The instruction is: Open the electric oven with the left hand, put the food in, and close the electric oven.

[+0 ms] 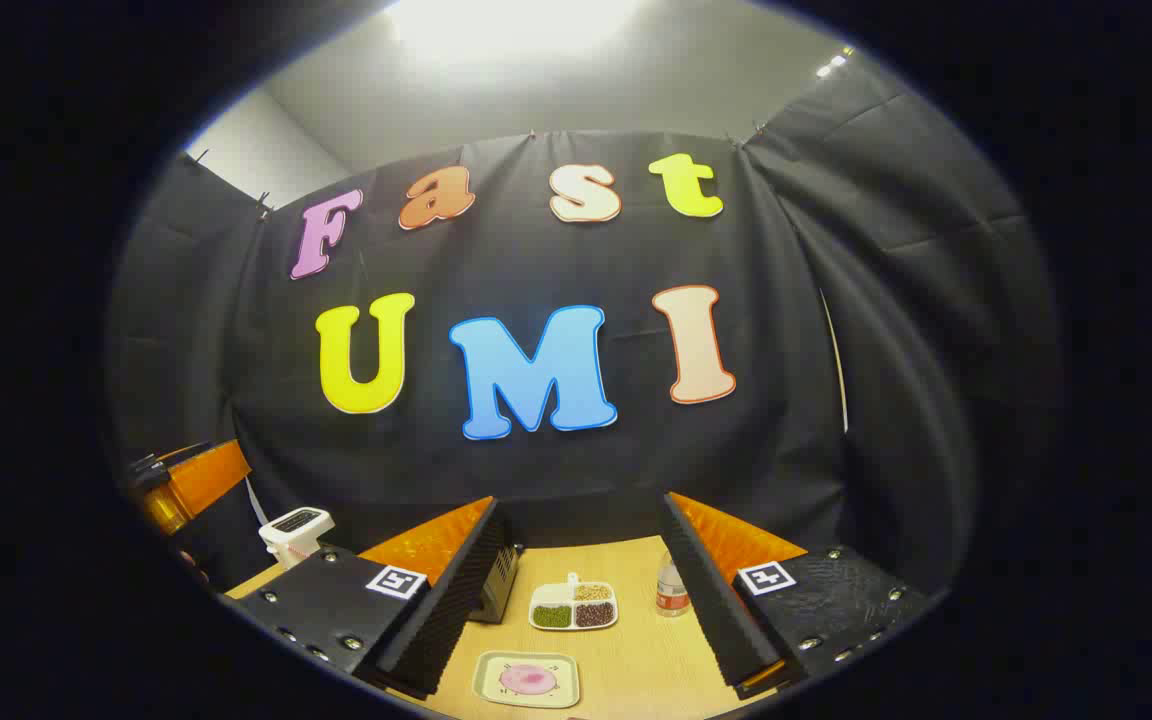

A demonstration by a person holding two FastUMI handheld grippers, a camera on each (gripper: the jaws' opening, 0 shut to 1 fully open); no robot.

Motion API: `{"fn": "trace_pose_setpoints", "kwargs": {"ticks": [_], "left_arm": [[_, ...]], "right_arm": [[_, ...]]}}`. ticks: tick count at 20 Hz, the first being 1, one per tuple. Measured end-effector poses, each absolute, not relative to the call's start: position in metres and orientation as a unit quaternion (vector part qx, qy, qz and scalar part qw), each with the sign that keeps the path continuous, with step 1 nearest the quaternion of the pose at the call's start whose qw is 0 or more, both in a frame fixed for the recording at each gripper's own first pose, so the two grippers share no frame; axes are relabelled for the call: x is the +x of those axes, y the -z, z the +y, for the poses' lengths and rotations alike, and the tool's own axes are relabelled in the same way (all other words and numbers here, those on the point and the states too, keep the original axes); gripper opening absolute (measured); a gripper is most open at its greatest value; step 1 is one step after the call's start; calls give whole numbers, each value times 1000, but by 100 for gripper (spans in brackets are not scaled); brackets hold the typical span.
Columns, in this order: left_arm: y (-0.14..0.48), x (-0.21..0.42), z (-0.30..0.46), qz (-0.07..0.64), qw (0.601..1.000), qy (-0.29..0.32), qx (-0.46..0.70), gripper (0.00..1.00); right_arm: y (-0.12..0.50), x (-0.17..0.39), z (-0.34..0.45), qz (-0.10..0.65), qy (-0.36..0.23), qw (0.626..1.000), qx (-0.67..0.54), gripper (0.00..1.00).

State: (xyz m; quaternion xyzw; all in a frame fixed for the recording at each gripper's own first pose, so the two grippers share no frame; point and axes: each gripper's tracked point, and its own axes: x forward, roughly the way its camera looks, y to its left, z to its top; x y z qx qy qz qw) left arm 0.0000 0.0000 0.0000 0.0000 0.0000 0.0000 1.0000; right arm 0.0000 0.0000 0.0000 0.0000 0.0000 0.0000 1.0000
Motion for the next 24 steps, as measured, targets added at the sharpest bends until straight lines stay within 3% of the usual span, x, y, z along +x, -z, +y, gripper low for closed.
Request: {"fn": "trace_pose_setpoints", "kwargs": {"ticks": [3, 6, 7, 8, 10, 11, 16, 17, 18, 19, 20, 24], "left_arm": [[1, 4, 13, -2, 1000, 3, -2, 96], [1, 6, 23, -7, 1000, -2, 10, 100], [6, 6, 24, -3, 1000, -1, 9, 95], [8, 4, 25, 2, 1000, 0, 7, 100], [8, 3, 28, 4, 1000, -2, 8, 92], [10, 3, 29, 7, 1000, -3, 8, 96], [22, 9, 36, 19, 999, -5, 25, 96], [28, 11, 37, 24, 999, -4, 27, 100], [34, 15, 39, 30, 999, -2, 27, 95], [41, 18, 42, 38, 999, 0, 25, 100], [47, 21, 46, 46, 999, 1, 24, 91], [92, 40, 63, 117, 993, 1, 12, 100]], "right_arm": [[-8, 2, 4, -11, 14, 1000, -9, 98], [-12, 1, 14, -16, 10, 1000, -10, 97], [-11, 0, 14, -16, 12, 1000, -13, 97], [-11, -1, 15, -16, 13, 1000, -14, 98], [-10, -2, 16, -15, 12, 1000, -13, 94], [-8, -1, 16, -14, 15, 1000, -14, 98], [-2, -1, 13, -6, 20, 1000, -10, 97], [-1, -1, 14, -5, 20, 1000, -10, 98], [0, -1, 14, -2, 20, 1000, -11, 98], [3, 0, 14, 1, 21, 1000, -13, 97], [5, 0, 14, 3, 21, 1000, -14, 98], [15, -2, 14, 13, 26, 999, -21, 98]]}}
